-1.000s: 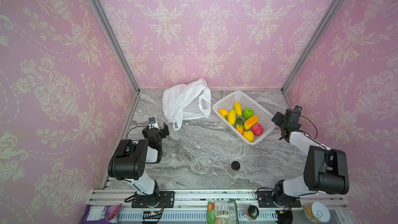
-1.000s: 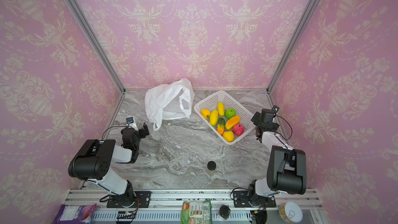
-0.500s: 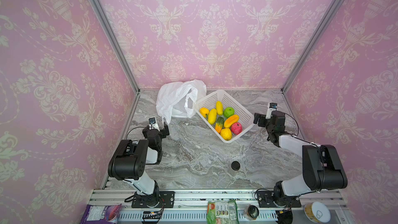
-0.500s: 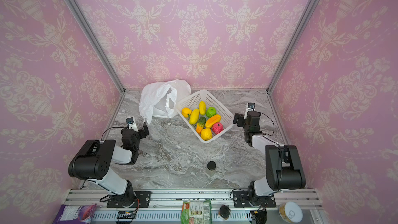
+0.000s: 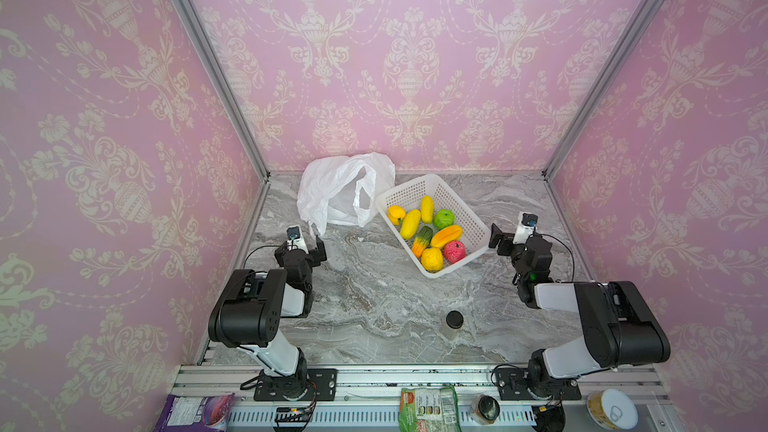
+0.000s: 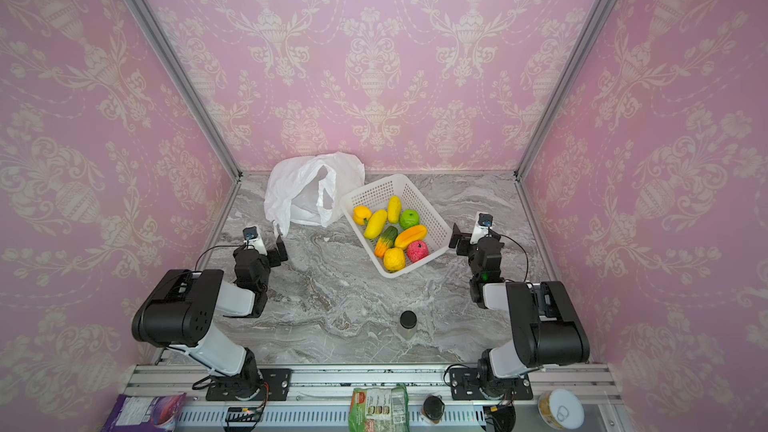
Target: Untie the knot of the plastic bag and take out the fruit
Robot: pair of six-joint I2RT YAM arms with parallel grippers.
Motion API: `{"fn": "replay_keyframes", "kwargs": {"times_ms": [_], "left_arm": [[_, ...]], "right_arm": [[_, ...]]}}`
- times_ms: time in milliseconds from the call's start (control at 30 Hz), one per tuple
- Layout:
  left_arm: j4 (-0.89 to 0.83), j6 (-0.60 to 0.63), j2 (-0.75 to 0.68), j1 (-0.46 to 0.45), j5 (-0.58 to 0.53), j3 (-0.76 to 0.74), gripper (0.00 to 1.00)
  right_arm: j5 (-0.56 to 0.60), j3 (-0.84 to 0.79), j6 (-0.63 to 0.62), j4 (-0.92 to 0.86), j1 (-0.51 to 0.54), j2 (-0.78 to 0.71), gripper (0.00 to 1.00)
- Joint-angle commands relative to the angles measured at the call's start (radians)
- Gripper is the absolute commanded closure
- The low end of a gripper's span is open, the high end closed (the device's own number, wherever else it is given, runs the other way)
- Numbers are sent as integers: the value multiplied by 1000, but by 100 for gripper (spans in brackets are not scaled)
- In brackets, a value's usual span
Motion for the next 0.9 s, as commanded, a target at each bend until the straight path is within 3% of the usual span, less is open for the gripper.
{"fn": "replay_keyframes", "kwargs": {"times_ms": [0,167,567,867], "left_arm": [[6,13,13,8,-2,-1,1],[-17,13,11,8,3,9,1],[-36,16,9,8,14,19,1],[-145,51,3,8,113,72,1]], "right_arm": [[62,-43,-30,3,10,35,0],[-30,-13,-95,-41,36,40,0],[-26,11,-90,-86,33,39,0],[-39,14,-88,-95,28,40,0]]}}
